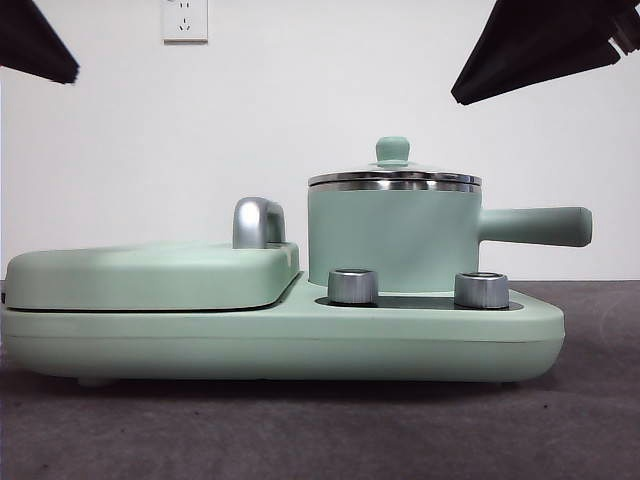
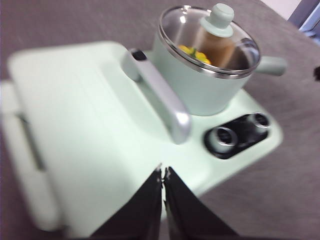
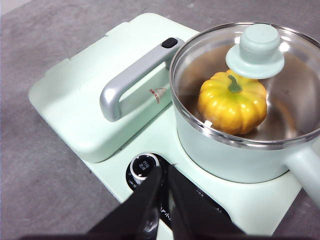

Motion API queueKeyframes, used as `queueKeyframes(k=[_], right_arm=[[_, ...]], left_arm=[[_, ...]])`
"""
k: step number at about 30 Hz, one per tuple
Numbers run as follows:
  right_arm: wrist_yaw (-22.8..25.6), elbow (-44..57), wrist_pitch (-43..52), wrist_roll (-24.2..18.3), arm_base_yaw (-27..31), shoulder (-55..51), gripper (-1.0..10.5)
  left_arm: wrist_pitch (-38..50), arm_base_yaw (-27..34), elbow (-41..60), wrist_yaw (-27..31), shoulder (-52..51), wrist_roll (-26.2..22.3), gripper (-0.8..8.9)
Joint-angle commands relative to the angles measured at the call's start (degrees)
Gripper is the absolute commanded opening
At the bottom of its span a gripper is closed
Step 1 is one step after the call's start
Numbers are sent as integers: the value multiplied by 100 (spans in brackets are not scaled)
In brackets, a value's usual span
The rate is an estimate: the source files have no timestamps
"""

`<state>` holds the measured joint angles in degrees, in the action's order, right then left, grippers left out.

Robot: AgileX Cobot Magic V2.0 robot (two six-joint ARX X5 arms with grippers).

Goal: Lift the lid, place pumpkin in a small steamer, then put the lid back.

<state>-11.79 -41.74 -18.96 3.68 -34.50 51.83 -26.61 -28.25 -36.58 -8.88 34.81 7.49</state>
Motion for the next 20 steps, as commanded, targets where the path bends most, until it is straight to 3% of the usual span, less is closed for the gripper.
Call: queueKeyframes(k=[1, 11, 20], right_arm=[[7, -37, 76, 35, -52, 15, 21], [7, -37, 96, 35, -52, 15, 21], [7, -37, 96, 35, -52, 15, 21]], left_arm=[[282, 385, 385, 31, -385, -981, 7], [1711, 2221, 2522, 35, -2236, -968, 7], [2166, 2979, 3587, 599, -3491, -501, 7]])
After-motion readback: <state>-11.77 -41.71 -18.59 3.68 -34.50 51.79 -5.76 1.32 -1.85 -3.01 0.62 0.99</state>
